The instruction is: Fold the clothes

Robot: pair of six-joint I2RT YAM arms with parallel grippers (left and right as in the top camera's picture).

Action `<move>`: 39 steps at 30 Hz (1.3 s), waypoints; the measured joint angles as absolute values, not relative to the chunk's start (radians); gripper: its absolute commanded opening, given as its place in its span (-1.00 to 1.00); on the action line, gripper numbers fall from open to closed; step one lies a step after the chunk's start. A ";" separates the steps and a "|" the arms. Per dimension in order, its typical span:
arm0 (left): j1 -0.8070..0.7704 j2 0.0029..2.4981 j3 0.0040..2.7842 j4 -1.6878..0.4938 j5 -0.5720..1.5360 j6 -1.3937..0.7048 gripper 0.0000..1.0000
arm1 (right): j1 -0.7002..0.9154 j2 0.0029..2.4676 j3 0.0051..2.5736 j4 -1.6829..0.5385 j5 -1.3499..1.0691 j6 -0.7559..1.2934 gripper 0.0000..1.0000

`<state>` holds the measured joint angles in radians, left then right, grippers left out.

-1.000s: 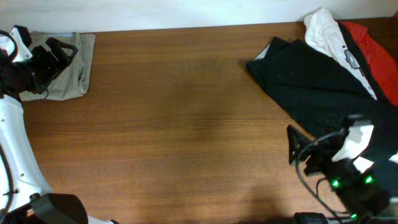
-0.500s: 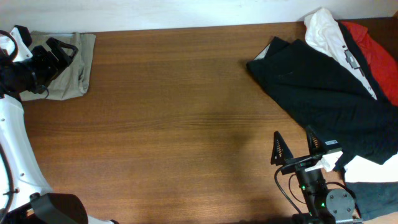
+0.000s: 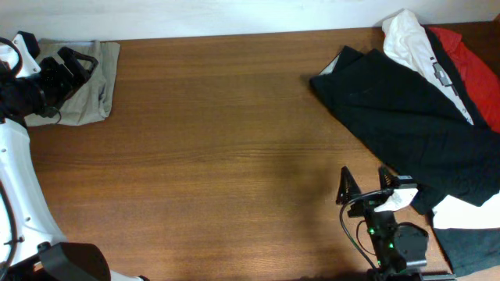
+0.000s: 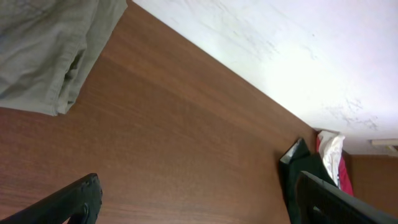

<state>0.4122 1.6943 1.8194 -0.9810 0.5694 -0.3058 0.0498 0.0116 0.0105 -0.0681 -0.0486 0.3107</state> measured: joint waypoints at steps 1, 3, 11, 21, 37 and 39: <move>0.412 1.694 1.819 -0.980 0.569 -0.306 0.98 | 0.050 0.012 0.010 -0.068 -0.049 0.311 0.97; 0.412 1.694 1.819 -0.981 0.569 -0.306 0.98 | 0.050 0.012 0.010 -0.068 -0.049 0.311 0.97; 0.412 1.694 1.819 -0.981 0.569 -0.306 0.98 | 0.050 0.012 0.010 -0.069 -0.049 0.311 0.97; 0.412 1.694 1.819 -0.981 0.569 -0.306 0.98 | 0.050 0.012 0.010 -0.068 -0.049 0.311 0.97; 0.067 0.867 0.773 -0.403 0.152 -0.241 0.98 | 0.050 0.010 0.010 -0.068 -0.049 0.311 0.97; 0.067 0.730 0.611 -0.396 0.143 -0.235 0.98 | 0.050 0.010 0.010 -0.070 -0.048 0.310 0.97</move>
<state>0.0673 0.7300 0.6113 -0.3962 0.1429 -0.2348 0.0498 0.0097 0.0105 -0.0700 -0.0483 0.3099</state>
